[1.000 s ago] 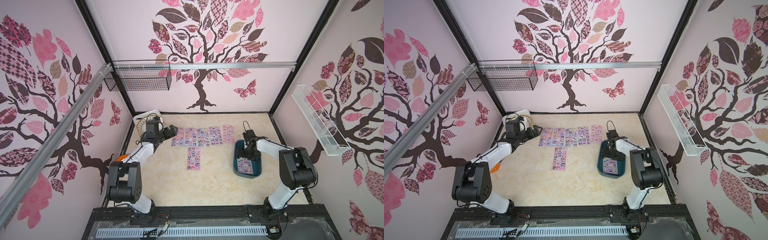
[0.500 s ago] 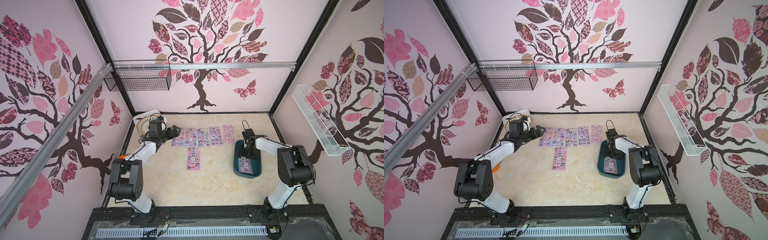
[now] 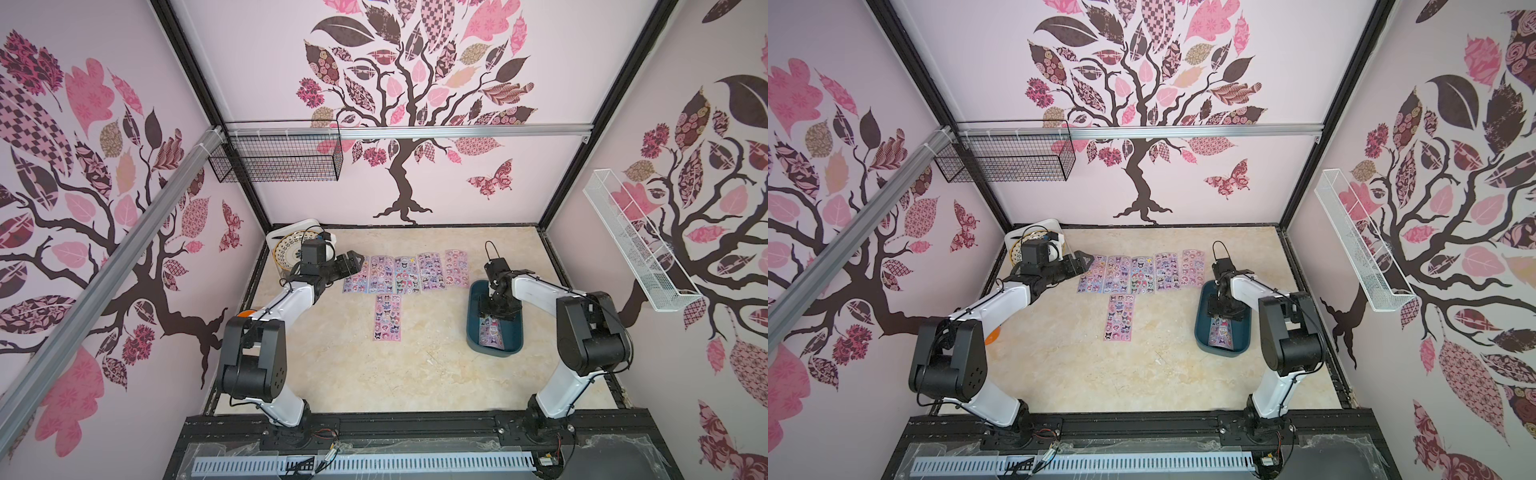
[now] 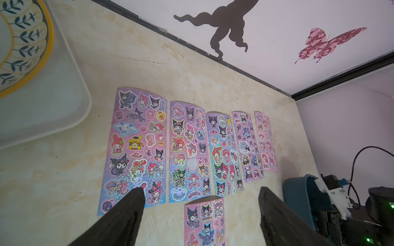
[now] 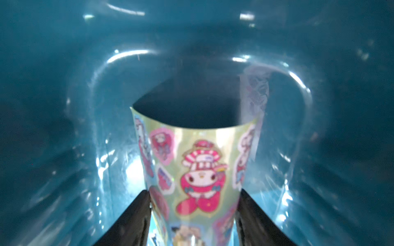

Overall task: Take the stickers out of the storage box
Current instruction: Pick up the sticker from the storage box.

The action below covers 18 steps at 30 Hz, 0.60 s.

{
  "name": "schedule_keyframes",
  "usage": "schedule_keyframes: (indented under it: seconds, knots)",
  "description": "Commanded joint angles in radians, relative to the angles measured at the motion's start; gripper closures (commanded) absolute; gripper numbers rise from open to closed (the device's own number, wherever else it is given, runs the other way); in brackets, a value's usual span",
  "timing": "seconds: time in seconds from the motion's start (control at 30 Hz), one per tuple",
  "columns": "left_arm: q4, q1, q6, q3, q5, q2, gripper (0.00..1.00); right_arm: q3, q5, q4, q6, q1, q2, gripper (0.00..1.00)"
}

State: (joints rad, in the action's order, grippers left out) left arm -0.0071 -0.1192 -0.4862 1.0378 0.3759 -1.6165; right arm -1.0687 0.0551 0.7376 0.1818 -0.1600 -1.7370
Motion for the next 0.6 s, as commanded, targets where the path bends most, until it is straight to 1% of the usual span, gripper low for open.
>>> schedule_keyframes:
  seconds: [0.0,0.1,0.17,0.27,0.33,0.5,0.57]
  knots:
    - [0.017,-0.014,0.011,0.031,0.021,-0.02,0.14,-0.011,0.002,0.032,0.004,0.004,0.047,0.37]
    - [0.017,-0.018,0.012,0.033,0.027,-0.022,0.16,-0.007,0.006,0.035,0.003,0.004,0.06,0.41]
    - [0.018,-0.018,0.011,0.034,0.028,-0.023,0.16,-0.003,0.002,0.031,0.003,0.004,0.068,0.47]
    - [0.018,-0.019,0.011,0.035,0.03,-0.023,0.16,-0.008,-0.003,0.035,0.001,0.005,0.067,0.5]
    - [0.017,-0.018,0.012,0.035,0.03,-0.021,0.16,-0.009,-0.005,0.035,0.0,0.005,0.068,0.54]
    - [0.016,-0.018,0.014,0.036,0.034,-0.02,0.16,-0.008,0.0,0.05,-0.001,0.008,0.097,0.56]
    - [0.017,-0.019,0.015,0.038,0.042,-0.024,0.16,-0.01,0.001,0.053,-0.003,0.009,0.118,0.54]
